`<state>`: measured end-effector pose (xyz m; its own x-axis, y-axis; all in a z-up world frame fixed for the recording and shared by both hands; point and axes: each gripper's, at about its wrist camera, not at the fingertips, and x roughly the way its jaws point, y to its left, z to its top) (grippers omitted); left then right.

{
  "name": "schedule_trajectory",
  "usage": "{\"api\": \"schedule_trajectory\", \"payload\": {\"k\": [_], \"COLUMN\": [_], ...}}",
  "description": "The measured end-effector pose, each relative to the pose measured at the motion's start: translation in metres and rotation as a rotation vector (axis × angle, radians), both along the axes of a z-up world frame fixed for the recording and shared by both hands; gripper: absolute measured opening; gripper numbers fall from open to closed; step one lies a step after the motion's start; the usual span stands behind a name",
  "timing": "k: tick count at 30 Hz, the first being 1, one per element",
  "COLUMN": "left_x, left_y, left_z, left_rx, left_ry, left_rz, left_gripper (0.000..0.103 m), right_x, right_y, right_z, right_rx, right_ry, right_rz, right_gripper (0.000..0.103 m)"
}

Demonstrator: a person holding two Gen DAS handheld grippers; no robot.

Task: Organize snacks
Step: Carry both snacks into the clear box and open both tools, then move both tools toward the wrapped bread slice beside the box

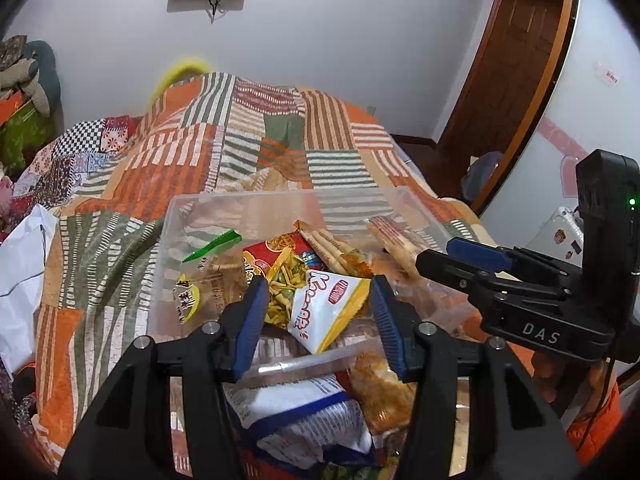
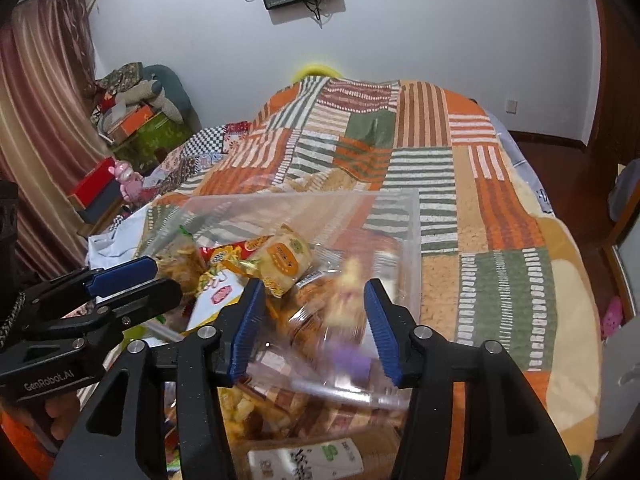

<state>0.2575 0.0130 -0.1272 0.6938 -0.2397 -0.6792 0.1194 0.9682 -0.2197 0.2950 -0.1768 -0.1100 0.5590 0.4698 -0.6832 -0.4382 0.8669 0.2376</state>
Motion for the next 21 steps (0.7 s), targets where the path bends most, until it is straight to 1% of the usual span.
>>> {"api": "schedule_trajectory", "payload": {"k": [4, 8, 10, 14, 15, 16, 18, 21], "left_x": [-0.014, -0.031, -0.041, -0.063, -0.066, -0.072, -0.079, -0.09], "left_y": [0.002, 0.002, 0.003, 0.007, 0.008, 0.009, 0.011, 0.013], "left_z": [0.014, 0.029, 0.035, 0.046, 0.047, 0.049, 0.048, 0.046], "left_rx": [-0.001, 0.026, 0.042, 0.05, 0.05, 0.052, 0.056, 0.058], "left_ry": [-0.035, -0.071, -0.088, -0.107, -0.11, -0.113, -0.113, -0.1], "left_rz": [-0.005, 0.007, 0.023, 0.037, 0.04, 0.046, 0.055, 0.055], "left_gripper": [0.06, 0.063, 0.071, 0.077, 0.079, 0.08, 0.083, 0.084], "right_x": [-0.01, -0.023, -0.031, -0.052, -0.057, -0.061, -0.07, -0.079], "right_y": [-0.005, -0.01, -0.013, -0.014, -0.015, -0.015, -0.016, -0.016], "right_z": [0.009, 0.021, 0.026, 0.037, 0.039, 0.04, 0.04, 0.036], "right_rx": [0.006, 0.013, 0.014, -0.007, -0.016, -0.021, -0.034, -0.043], "right_ry": [-0.025, -0.05, -0.071, -0.118, -0.132, -0.144, -0.159, -0.151], "right_rz": [0.009, 0.011, 0.01, 0.004, -0.001, -0.007, -0.012, 0.003], "right_gripper": [0.058, 0.063, 0.069, 0.079, 0.085, 0.088, 0.09, 0.09]}}
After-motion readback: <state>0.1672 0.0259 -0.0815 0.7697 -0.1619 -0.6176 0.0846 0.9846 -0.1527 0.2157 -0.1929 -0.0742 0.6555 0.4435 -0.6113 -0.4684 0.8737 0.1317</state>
